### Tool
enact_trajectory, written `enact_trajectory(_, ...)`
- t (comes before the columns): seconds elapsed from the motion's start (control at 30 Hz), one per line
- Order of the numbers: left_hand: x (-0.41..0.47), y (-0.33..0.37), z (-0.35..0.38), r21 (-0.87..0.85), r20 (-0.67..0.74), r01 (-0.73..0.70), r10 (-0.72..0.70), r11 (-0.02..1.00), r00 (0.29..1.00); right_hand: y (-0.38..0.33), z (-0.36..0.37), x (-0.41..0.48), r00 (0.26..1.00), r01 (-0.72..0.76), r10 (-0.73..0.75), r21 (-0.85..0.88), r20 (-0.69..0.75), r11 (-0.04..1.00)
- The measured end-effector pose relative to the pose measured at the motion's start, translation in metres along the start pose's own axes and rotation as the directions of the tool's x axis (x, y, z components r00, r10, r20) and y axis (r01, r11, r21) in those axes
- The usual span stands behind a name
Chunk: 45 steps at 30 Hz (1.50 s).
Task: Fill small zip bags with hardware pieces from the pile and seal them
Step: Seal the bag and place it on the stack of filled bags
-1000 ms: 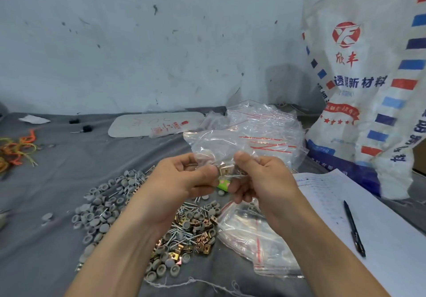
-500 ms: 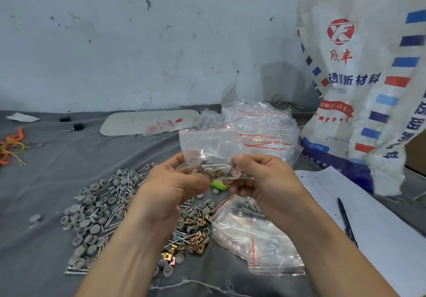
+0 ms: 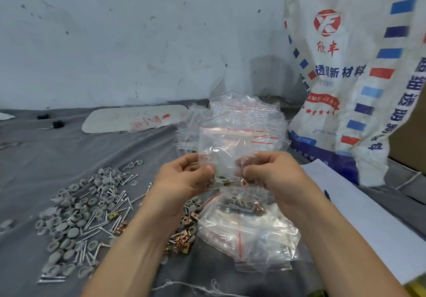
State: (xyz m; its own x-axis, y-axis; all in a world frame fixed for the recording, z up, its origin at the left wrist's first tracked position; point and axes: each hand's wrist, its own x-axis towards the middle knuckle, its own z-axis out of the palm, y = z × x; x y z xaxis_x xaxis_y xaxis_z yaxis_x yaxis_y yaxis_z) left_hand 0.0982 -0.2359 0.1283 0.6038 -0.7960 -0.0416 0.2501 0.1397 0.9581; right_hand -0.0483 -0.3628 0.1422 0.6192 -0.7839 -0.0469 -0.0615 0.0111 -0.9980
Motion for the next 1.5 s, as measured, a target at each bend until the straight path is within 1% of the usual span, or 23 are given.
enact_trajectory(0.1, 0.029, -0.024, 0.018, 0.111, -0.032, 0.020, -0.017, 0.994, 0.999, 0.016, -0.019, 0.016, 0.989, -0.068, 0.050, -0.131, -0.139, 0.989)
enact_trajectory(0.17, 0.044, -0.044, 0.027, 0.306, -0.041, -0.027, 0.041, 0.952, 0.998, 0.033, -0.029, 0.030, 0.959, -0.152, 0.037, -0.402, -0.280, 0.903)
enact_trajectory(0.27, 0.051, -0.067, 0.031, 0.619, -0.043, -0.121, 0.187, 0.776, 0.981, 0.043, -0.032, 0.039, 0.929, -0.257, -0.004, -0.652, -0.371, 0.714)
enact_trajectory(0.33, 0.045, -0.074, 0.031, 0.750, -0.061, -0.193, 0.356, 0.633, 0.932, 0.036, -0.030, 0.042, 0.880, -0.261, -0.153, -0.728, -0.449, 0.634)
enact_trajectory(0.4, 0.038, -0.079, 0.032, 0.856, 0.020, -0.239, 0.434, 0.458, 0.901, 0.020, -0.028, 0.038, 0.805, -0.190, -0.353, -0.770, -0.477, 0.609)
enact_trajectory(0.43, 0.034, -0.083, 0.033, 0.890, 0.094, -0.264, 0.418, 0.372, 0.904, 0.015, -0.026, 0.035, 0.797, -0.130, -0.413, -0.793, -0.440, 0.595)
enact_trajectory(0.47, 0.030, -0.086, 0.034, 0.908, 0.165, -0.291, 0.380, 0.302, 0.910, 0.010, -0.022, 0.029, 0.840, -0.070, -0.410, -0.821, -0.355, 0.567)
enact_trajectory(0.53, 0.025, -0.094, 0.034, 0.917, 0.264, -0.334, 0.295, 0.218, 0.918, 0.013, -0.013, 0.020, 0.971, 0.036, -0.225, -0.876, -0.083, 0.481)
enact_trajectory(0.57, 0.024, -0.099, 0.034, 0.917, 0.291, -0.349, 0.273, 0.192, 0.917, 0.019, -0.007, 0.016, 0.995, 0.087, -0.084, -0.912, 0.058, 0.402)
enact_trajectory(0.6, 0.023, -0.103, 0.033, 0.914, 0.301, -0.356, 0.263, 0.194, 0.917, 0.027, -0.001, 0.015, 0.986, 0.143, 0.033, -0.939, 0.161, 0.314)
enact_trajectory(0.63, 0.021, -0.108, 0.032, 0.910, 0.290, -0.349, 0.258, 0.224, 0.921, 0.034, 0.002, 0.018, 0.975, 0.174, 0.094, -0.952, 0.203, 0.253)
enact_trajectory(0.67, 0.020, -0.112, 0.031, 0.905, 0.267, -0.335, 0.262, 0.262, 0.927, 0.038, 0.004, 0.023, 0.973, 0.175, 0.109, -0.955, 0.205, 0.239)
enact_trajectory(0.73, 0.018, -0.118, 0.029, 0.904, 0.237, -0.319, 0.289, 0.284, 0.927, 0.041, 0.001, 0.033, 0.975, 0.144, 0.113, -0.930, 0.192, 0.338)
enact_trajectory(0.8, 0.016, -0.122, 0.028, 0.910, 0.218, -0.304, 0.301, 0.280, 0.929, 0.046, -0.009, 0.045, 0.976, 0.133, 0.097, -0.881, 0.197, 0.454)
enact_trajectory(0.83, 0.015, -0.124, 0.027, 0.912, 0.215, -0.300, 0.296, 0.279, 0.931, 0.048, -0.015, 0.051, 0.979, 0.152, 0.058, -0.883, 0.198, 0.444)
enact_trajectory(0.9, 0.012, -0.126, 0.028, 0.914, 0.208, -0.289, 0.284, 0.283, 0.936, 0.055, -0.023, 0.062, 0.983, 0.183, -0.032, -0.931, 0.182, 0.315)
enact_trajectory(0.97, 0.010, -0.128, 0.029, 0.922, 0.194, -0.268, 0.264, 0.280, 0.945, 0.059, -0.025, 0.073, 0.984, 0.176, -0.078, -0.947, 0.160, 0.269)
enact_trajectory(1.03, 0.011, -0.129, 0.030, 0.937, 0.206, -0.265, 0.251, 0.229, 0.946, 0.058, -0.023, 0.087, 0.983, 0.175, -0.108, -0.946, 0.151, 0.272)
enact_trajectory(1.13, 0.012, -0.128, 0.030, 0.936, 0.301, -0.336, 0.254, 0.109, 0.919, 0.048, -0.020, 0.107, 0.979, 0.200, -0.088, -0.940, 0.183, 0.276)
enact_trajectory(1.2, 0.013, -0.129, 0.029, 0.931, 0.330, -0.359, 0.252, 0.074, 0.910, 0.038, -0.019, 0.121, 0.981, 0.193, -0.066, -0.931, 0.182, 0.311)
enact_trajectory(1.27, 0.014, -0.133, 0.027, 0.926, 0.354, -0.375, 0.262, 0.035, 0.898, 0.031, -0.018, 0.138, 0.981, 0.190, -0.085, -0.936, 0.172, 0.297)
enact_trajectory(1.4, 0.016, -0.135, 0.027, 0.929, 0.352, -0.371, 0.287, 0.012, 0.891, 0.024, -0.009, 0.166, 0.976, 0.213, -0.086, -0.956, 0.199, 0.201)
enact_trajectory(1.5, 0.015, -0.134, 0.027, 0.927, 0.358, -0.374, 0.295, -0.001, 0.886, 0.025, -0.003, 0.176, 0.971, 0.229, -0.106, -0.954, 0.212, 0.192)
